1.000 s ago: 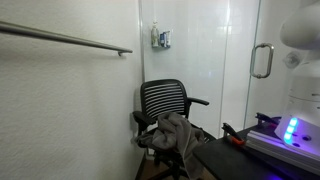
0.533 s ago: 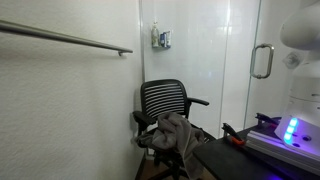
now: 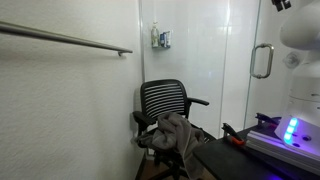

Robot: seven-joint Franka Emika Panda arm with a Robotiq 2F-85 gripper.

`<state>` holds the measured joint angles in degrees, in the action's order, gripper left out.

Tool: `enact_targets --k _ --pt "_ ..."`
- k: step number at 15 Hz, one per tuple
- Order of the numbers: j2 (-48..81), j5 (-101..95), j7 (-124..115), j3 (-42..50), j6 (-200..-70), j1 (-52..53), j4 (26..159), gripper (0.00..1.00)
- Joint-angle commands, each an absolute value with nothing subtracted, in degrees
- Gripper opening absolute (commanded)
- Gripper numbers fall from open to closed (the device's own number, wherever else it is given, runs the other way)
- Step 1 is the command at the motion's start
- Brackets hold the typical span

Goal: Put the towel on the chair and close the door

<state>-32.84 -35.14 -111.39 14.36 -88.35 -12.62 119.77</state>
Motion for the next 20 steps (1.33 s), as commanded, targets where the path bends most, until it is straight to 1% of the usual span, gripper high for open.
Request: enact_targets --k 1,5,9,13,14,15,19,20 --pt "-31.86 -29.64 -103.0 15.09 -94.84 -13.01 117.4 1.0" --pt "-34.15 -29.94 -90.22 15.61 -101.88 -14.16 119.68 1.0" --pt "-35.01 -27.8 -78.23 18.99 -113.61 -14.9 124.24 1.0" --pt "-33.03 -19.14 -64.8 22.91 -123.53 -14.91 128.18 1.0" --pt "-32.16 -15.54 -61.0 23.46 -123.52 -14.68 128.37 1.0" --pt "-32.97 -16.91 -64.48 19.37 -121.26 -18.9 127.38 1.0" --pt "-32.6 -15.91 -63.62 17.66 -121.57 -20.97 127.58 1.0" --pt "-33.27 -17.34 -65.57 16.08 -122.23 -22.33 128.51 1.0"
